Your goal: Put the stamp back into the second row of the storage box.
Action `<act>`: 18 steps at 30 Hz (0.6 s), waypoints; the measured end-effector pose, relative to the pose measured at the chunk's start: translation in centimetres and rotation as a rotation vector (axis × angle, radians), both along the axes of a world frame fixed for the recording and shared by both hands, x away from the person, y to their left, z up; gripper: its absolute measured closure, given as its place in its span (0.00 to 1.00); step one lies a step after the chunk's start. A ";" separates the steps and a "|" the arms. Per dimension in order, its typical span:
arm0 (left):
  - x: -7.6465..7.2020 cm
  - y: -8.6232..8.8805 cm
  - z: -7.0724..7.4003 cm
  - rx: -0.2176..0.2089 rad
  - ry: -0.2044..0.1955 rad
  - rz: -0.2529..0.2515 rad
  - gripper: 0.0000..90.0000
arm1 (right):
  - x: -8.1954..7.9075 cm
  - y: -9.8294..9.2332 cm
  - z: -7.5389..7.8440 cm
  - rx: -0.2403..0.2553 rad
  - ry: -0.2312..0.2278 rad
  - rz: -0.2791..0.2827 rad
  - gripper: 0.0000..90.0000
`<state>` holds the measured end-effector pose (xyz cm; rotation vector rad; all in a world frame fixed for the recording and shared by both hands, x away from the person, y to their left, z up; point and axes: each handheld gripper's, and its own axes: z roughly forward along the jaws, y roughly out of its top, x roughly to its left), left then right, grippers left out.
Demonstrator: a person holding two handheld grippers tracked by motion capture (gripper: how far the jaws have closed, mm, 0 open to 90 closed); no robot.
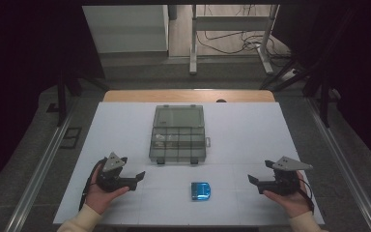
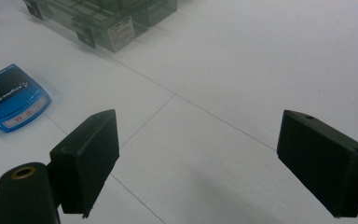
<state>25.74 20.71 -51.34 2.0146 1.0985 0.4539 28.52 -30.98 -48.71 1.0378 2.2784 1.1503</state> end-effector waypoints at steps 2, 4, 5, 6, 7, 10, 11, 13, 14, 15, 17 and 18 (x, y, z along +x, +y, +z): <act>0.0 -0.1 0.0 -0.001 -0.001 -0.007 0.14 | 0.0 0.0 0.0 -0.002 0.005 0.001 0.15; 0.0 -0.1 0.0 -0.004 -0.001 -0.008 0.14 | 0.0 0.1 -0.2 -0.012 0.010 0.002 0.15; 0.0 -0.1 0.0 -0.004 0.001 -0.007 0.14 | 0.0 0.1 -0.2 -0.015 0.010 0.002 0.15; 0.0 -0.1 0.0 -0.008 0.002 -0.008 0.14 | 0.0 0.2 -0.3 -0.020 0.015 0.004 0.15; 0.0 -0.1 0.0 -0.010 0.002 -0.007 0.14 | 0.0 0.2 -0.3 -0.021 0.016 0.005 0.15; 0.1 0.0 0.0 -0.013 0.002 -0.006 0.14 | 0.1 0.3 -0.3 -0.017 0.017 0.005 0.15; 0.1 0.0 -0.1 -0.014 0.003 -0.005 0.14 | 0.1 0.3 -0.3 -0.016 0.018 0.004 0.15; 0.2 0.0 -0.1 -0.017 0.004 -0.005 0.14 | 0.1 0.2 -0.3 -0.017 0.024 0.004 0.15; 0.3 0.0 -0.1 -0.019 0.008 -0.003 0.14 | 0.1 0.2 -0.4 -0.016 0.031 -0.003 0.15; 0.3 0.0 -0.1 -0.021 0.010 -0.001 0.14 | 0.2 0.2 -0.5 -0.014 0.033 -0.007 0.15; 0.5 0.1 -0.2 -0.023 0.014 0.000 0.14 | 0.3 0.2 -0.5 -0.019 0.040 -0.020 0.15; 0.5 0.1 -0.2 -0.025 0.014 0.002 0.14 | 0.3 0.2 -0.5 -0.018 0.041 -0.018 0.15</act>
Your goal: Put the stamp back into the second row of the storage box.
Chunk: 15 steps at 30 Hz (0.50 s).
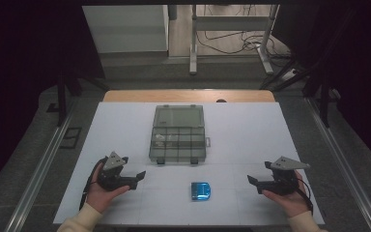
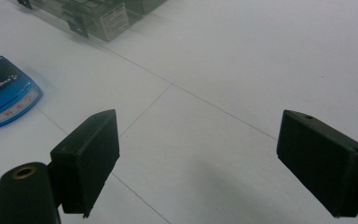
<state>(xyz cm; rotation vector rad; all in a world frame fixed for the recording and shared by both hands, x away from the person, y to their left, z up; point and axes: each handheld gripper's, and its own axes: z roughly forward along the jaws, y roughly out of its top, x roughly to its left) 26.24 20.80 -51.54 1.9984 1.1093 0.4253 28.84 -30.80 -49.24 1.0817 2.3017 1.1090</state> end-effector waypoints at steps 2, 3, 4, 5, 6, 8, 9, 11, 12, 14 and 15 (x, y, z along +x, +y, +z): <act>0.0 0.0 0.0 0.001 0.003 0.000 0.14 | 0.1 0.0 -0.1 -0.004 0.002 0.003 0.15; 0.0 0.0 0.0 0.001 0.003 0.000 0.14 | 0.1 0.0 -0.1 -0.005 0.004 0.003 0.15; 0.0 0.0 0.0 0.005 0.005 -0.001 0.14 | 0.2 0.1 -0.2 -0.006 0.007 0.006 0.15; 0.0 0.0 0.0 0.005 0.005 -0.001 0.14 | 0.2 0.1 -0.2 -0.010 0.007 0.008 0.15; -0.1 -0.1 0.0 0.005 0.004 0.000 0.14 | 0.2 0.2 -0.2 -0.017 0.006 0.009 0.15; -0.1 -0.1 0.0 0.011 0.003 -0.002 0.14 | 0.4 0.3 -0.2 -0.029 0.004 0.007 0.15; -0.1 -0.1 0.0 0.011 0.003 -0.002 0.14 | 0.4 0.3 -0.2 -0.029 0.004 0.007 0.15; -0.2 -0.1 0.0 0.018 0.000 -0.001 0.14 | 0.4 0.5 -0.1 -0.035 0.005 0.010 0.15; -0.2 -0.1 0.0 0.021 -0.002 -0.002 0.14 | 0.5 0.7 0.1 -0.034 0.000 0.016 0.15; -0.3 -0.2 0.0 0.023 -0.004 -0.006 0.14 | 0.4 0.9 0.3 -0.028 -0.003 0.021 0.15; -0.3 -0.2 0.0 0.023 -0.004 -0.006 0.14 | 0.4 0.9 0.3 -0.028 -0.003 0.021 0.15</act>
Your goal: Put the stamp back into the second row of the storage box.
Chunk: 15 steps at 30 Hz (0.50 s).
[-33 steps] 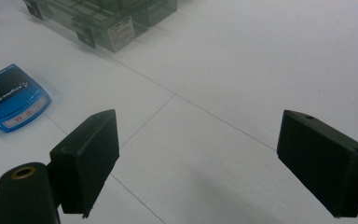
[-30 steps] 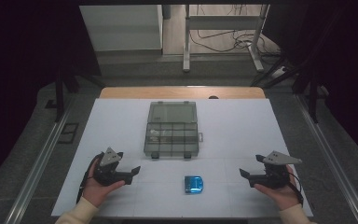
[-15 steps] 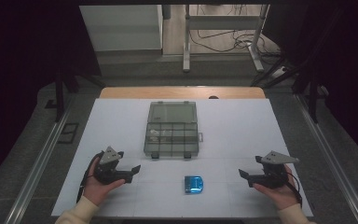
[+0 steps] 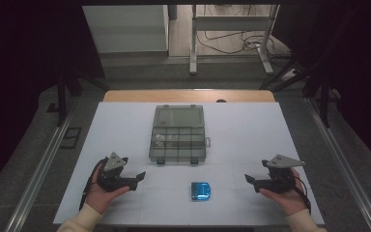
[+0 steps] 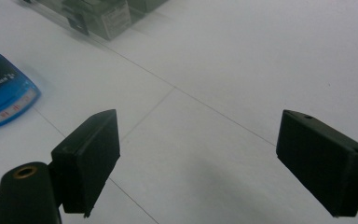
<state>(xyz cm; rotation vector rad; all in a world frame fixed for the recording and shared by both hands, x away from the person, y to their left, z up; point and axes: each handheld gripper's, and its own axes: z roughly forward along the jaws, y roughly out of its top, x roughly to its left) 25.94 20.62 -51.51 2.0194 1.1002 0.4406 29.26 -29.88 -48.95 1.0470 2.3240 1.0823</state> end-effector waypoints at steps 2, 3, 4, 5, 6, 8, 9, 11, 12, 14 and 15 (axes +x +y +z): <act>-0.2 -0.1 0.1 0.005 -0.002 -0.005 0.14 | -0.2 0.2 0.3 0.003 0.001 0.001 0.15; -0.3 -0.1 0.1 0.003 -0.005 -0.004 0.14 | -0.2 0.5 0.6 0.002 0.003 0.002 0.15; -0.5 0.0 0.3 -0.001 -0.012 -0.005 0.14 | -0.2 0.6 0.7 0.002 0.003 0.004 0.15; -0.5 0.0 0.3 -0.002 -0.013 -0.006 0.14 | -0.2 0.8 0.9 -0.001 0.003 0.006 0.15; -0.5 0.0 0.3 -0.002 -0.013 -0.006 0.14 | -0.2 0.8 0.9 -0.001 0.003 0.006 0.15; -0.3 0.0 0.1 0.003 -0.007 -0.007 0.14 | 0.0 1.2 1.2 -0.003 0.006 0.024 0.15; -0.3 0.0 0.1 0.003 -0.007 -0.007 0.14 | 0.1 1.4 1.2 -0.004 0.008 0.030 0.15; -0.1 0.0 0.1 0.004 -0.005 -0.011 0.14 | 0.3 1.6 1.3 -0.009 0.016 0.038 0.15; -0.1 0.0 0.1 0.004 -0.005 -0.011 0.14 | 0.3 1.6 1.3 -0.009 0.016 0.038 0.15; -0.2 0.0 0.1 0.005 -0.005 -0.008 0.14 | 0.5 2.0 1.3 -0.025 0.024 0.053 0.15; -0.2 0.0 0.1 0.005 -0.005 -0.008 0.14 | 0.6 2.2 1.4 -0.028 0.028 0.057 0.15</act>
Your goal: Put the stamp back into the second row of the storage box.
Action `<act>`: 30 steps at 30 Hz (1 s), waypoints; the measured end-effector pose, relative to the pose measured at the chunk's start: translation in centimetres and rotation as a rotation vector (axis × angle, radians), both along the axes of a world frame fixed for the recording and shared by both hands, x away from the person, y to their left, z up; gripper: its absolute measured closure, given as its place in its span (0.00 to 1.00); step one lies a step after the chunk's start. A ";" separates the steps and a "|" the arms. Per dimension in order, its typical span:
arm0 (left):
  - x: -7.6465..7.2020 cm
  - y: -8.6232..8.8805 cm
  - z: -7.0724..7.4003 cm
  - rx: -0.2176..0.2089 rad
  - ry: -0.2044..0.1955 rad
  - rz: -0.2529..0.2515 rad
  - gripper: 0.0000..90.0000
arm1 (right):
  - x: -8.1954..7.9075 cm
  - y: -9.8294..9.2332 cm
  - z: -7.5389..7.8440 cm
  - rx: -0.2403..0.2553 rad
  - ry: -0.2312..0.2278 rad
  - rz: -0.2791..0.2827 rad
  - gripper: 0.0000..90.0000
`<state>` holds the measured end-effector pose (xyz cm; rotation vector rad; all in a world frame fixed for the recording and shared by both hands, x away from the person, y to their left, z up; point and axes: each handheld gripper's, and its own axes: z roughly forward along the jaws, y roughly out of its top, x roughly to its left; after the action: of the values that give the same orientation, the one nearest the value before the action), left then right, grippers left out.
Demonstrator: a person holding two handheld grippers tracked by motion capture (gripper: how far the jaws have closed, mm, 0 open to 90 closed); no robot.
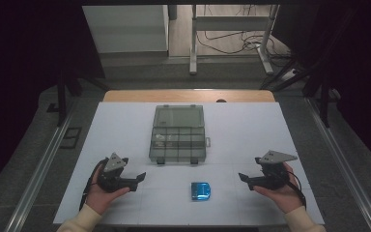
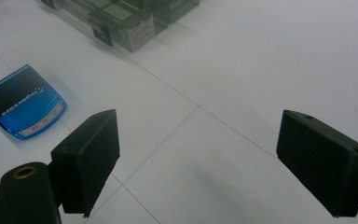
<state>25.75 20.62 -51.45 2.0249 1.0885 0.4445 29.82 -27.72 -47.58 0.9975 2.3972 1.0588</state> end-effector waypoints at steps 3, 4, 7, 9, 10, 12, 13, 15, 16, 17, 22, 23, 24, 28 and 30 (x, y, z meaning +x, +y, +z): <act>-0.2 0.1 0.1 -0.001 -0.001 0.005 0.14 | 0.1 0.4 0.2 -0.002 0.008 0.009 0.15; -0.3 0.1 0.1 0.000 -0.001 0.005 0.14 | 0.2 0.5 0.3 -0.001 0.009 0.017 0.15; -0.3 0.0 0.1 0.003 -0.004 0.007 0.14 | 0.4 1.1 0.6 -0.002 0.012 0.040 0.15; -0.4 0.1 0.1 0.004 -0.004 0.008 0.14 | 0.5 1.7 0.8 -0.006 0.017 0.064 0.15; -0.4 0.1 0.1 0.003 -0.003 0.009 0.14 | 0.5 2.0 0.9 -0.009 0.019 0.079 0.15; -0.4 0.1 0.1 0.006 -0.003 0.009 0.14 | 0.5 2.5 1.1 -0.019 0.021 0.100 0.15; -0.4 0.1 0.1 0.005 -0.004 0.010 0.14 | 0.5 2.8 1.2 -0.023 0.024 0.110 0.15; -0.5 0.1 0.1 0.003 -0.002 0.011 0.14 | 0.5 3.2 1.3 -0.033 0.027 0.128 0.15; -0.5 0.1 0.1 0.002 -0.001 0.012 0.14 | 0.5 3.5 1.4 -0.038 0.029 0.135 0.15; -0.5 0.2 0.1 0.002 0.000 0.012 0.14 | 0.5 3.7 1.5 -0.041 0.031 0.144 0.15; -0.5 0.1 0.1 0.000 0.002 0.014 0.14 | 0.8 4.7 1.9 -0.049 0.047 0.180 0.16; -0.5 0.1 0.1 0.000 0.003 0.014 0.14 | 0.9 5.0 2.0 -0.053 0.051 0.188 0.16; -0.5 0.1 0.1 -0.003 0.001 0.016 0.14 | 0.9 5.2 2.0 -0.056 0.055 0.195 0.16; -0.6 0.2 0.1 -0.004 0.002 0.014 0.14 | 1.0 6.6 2.5 -0.080 0.064 0.243 0.16; -0.5 0.1 0.1 -0.003 0.004 0.011 0.14 | 1.0 7.4 2.6 -0.086 0.067 0.265 0.16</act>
<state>25.20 20.75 -51.34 2.0184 1.1028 0.4451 30.81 -20.37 -44.93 0.7109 2.6600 1.0106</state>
